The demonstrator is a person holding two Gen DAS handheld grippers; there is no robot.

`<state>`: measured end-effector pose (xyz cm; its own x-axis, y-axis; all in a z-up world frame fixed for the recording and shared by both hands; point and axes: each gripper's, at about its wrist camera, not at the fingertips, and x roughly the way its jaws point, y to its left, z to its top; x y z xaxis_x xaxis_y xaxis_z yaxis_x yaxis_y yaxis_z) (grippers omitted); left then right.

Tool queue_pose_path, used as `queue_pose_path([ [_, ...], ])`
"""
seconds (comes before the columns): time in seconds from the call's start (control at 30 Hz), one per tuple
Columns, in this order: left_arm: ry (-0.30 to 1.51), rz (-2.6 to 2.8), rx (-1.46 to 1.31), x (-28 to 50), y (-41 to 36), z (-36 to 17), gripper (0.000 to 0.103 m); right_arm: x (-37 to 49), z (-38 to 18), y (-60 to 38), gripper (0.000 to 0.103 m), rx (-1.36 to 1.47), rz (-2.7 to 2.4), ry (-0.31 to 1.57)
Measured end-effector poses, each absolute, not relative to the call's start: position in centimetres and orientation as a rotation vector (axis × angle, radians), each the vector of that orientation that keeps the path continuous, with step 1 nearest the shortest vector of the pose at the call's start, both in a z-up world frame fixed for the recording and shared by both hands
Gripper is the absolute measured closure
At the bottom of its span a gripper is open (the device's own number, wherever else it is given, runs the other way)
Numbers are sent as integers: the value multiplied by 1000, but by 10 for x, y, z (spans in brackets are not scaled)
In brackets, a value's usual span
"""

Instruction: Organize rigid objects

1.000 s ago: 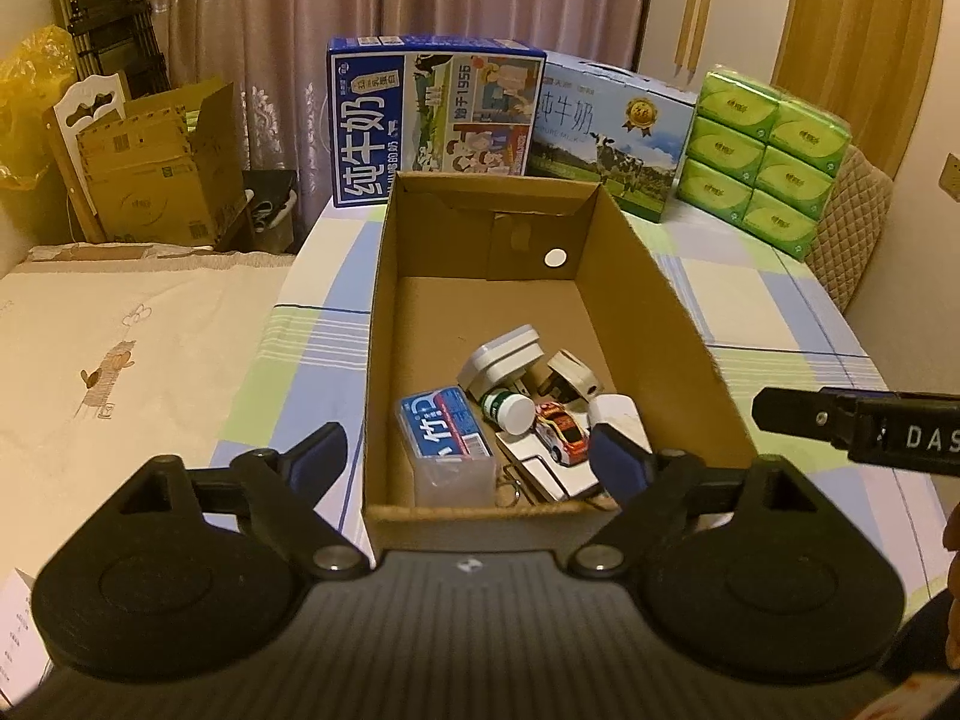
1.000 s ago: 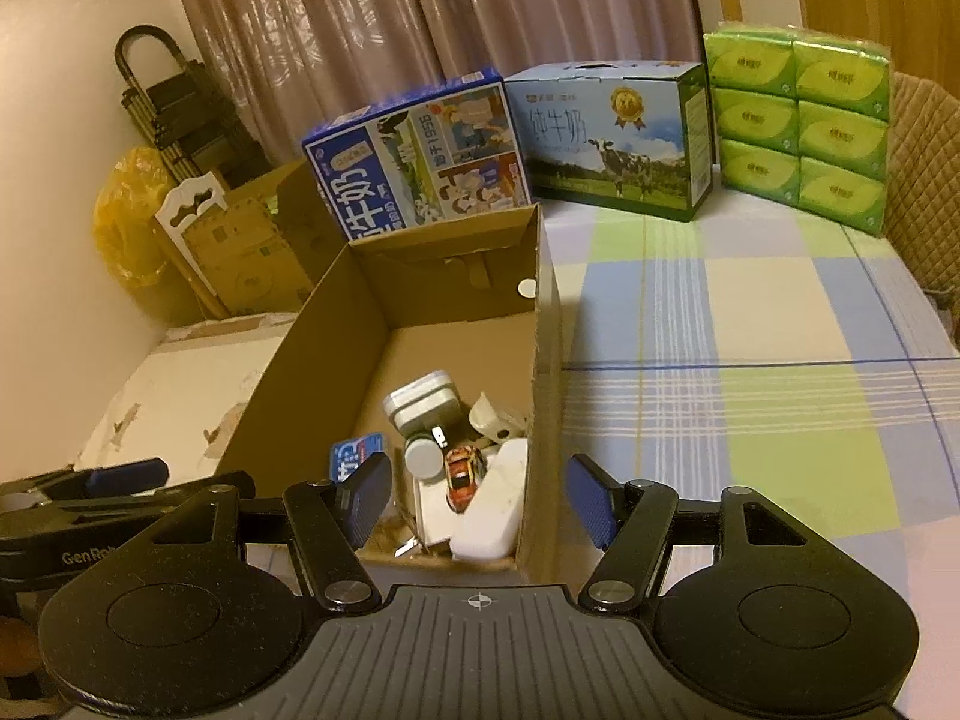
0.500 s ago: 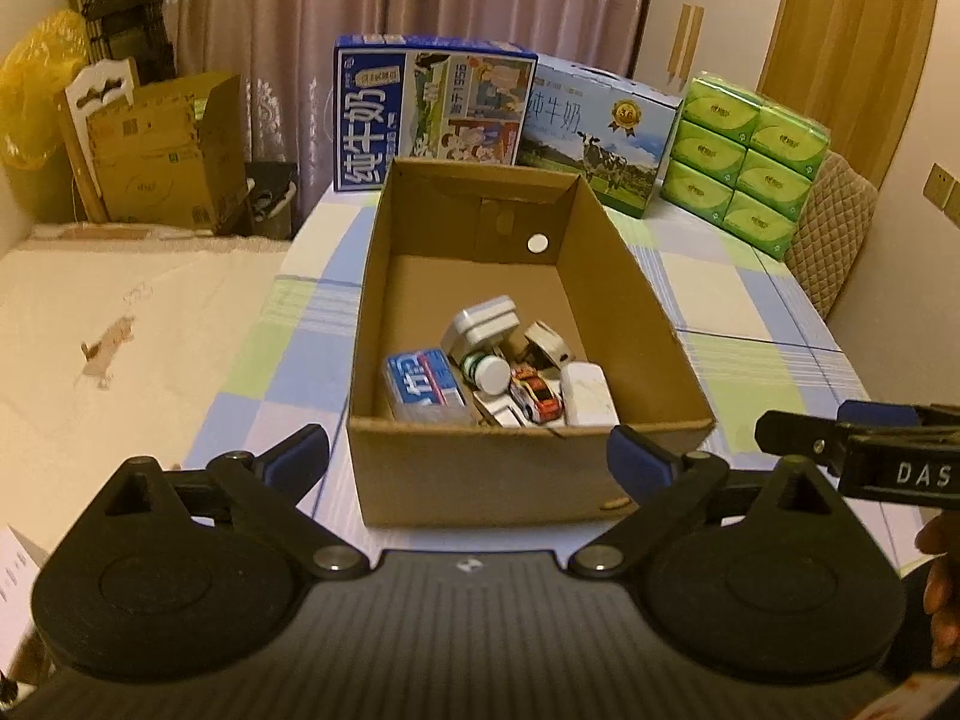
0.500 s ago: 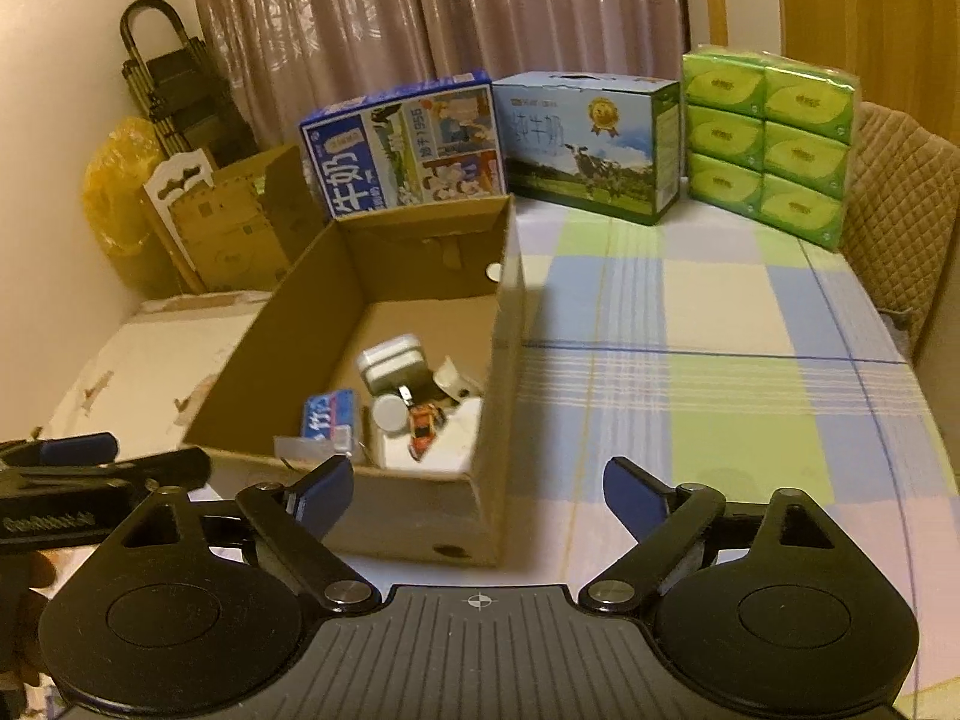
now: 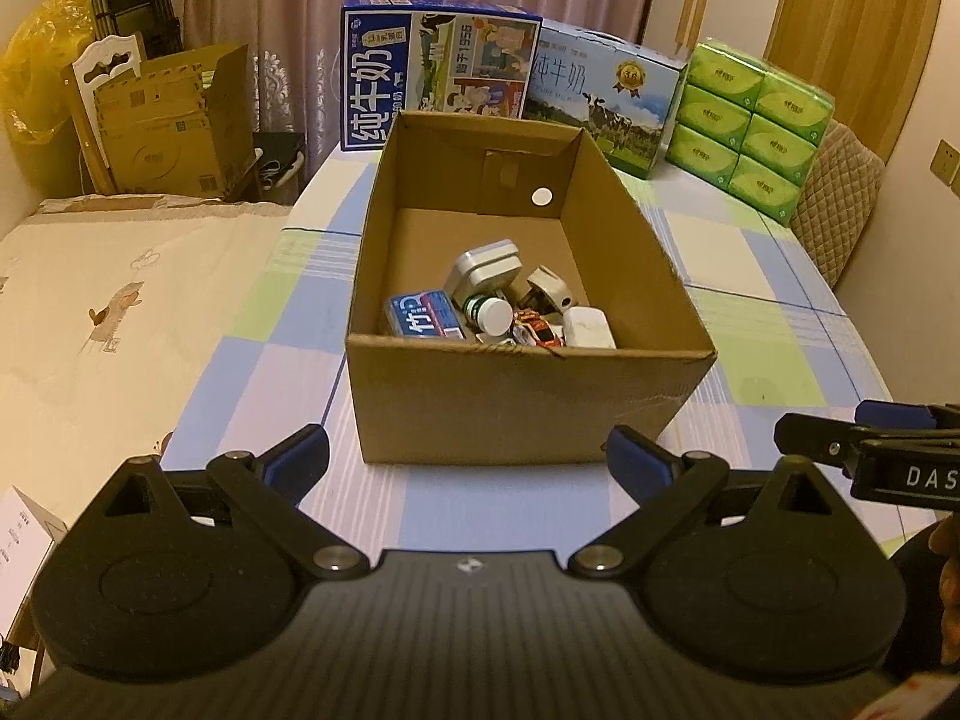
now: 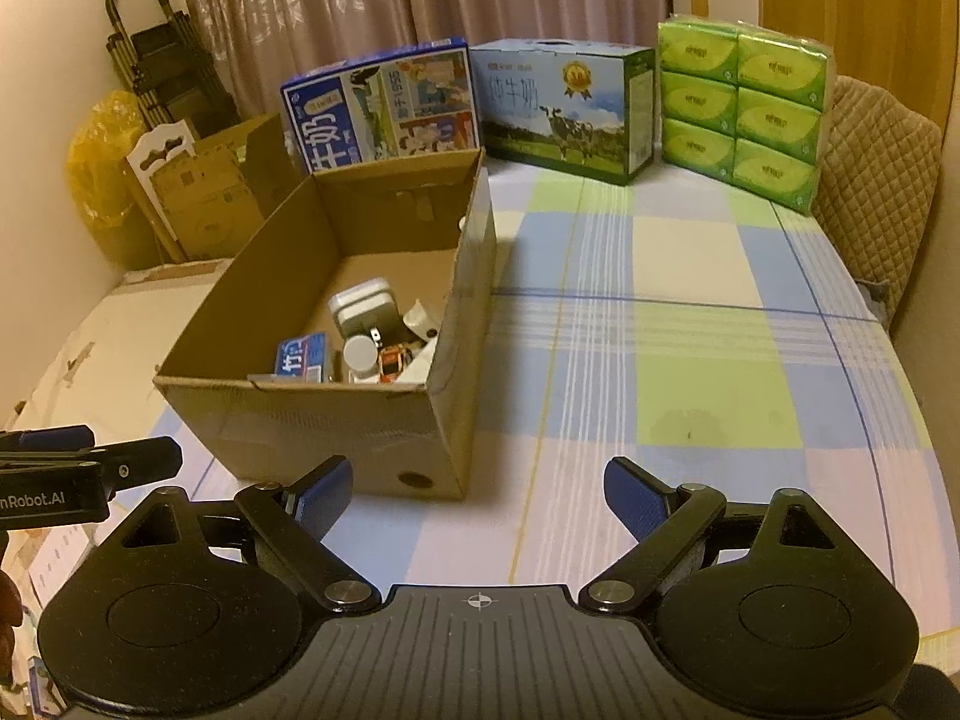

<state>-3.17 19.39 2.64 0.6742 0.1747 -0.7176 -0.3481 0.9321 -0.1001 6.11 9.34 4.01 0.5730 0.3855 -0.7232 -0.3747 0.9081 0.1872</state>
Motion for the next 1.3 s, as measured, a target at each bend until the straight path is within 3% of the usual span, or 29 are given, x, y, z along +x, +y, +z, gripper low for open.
queue_pose_path([
  [1.3, 814, 291, -213, -27, 177, 13, 6, 61, 22, 92, 15, 26, 442, 893],
])
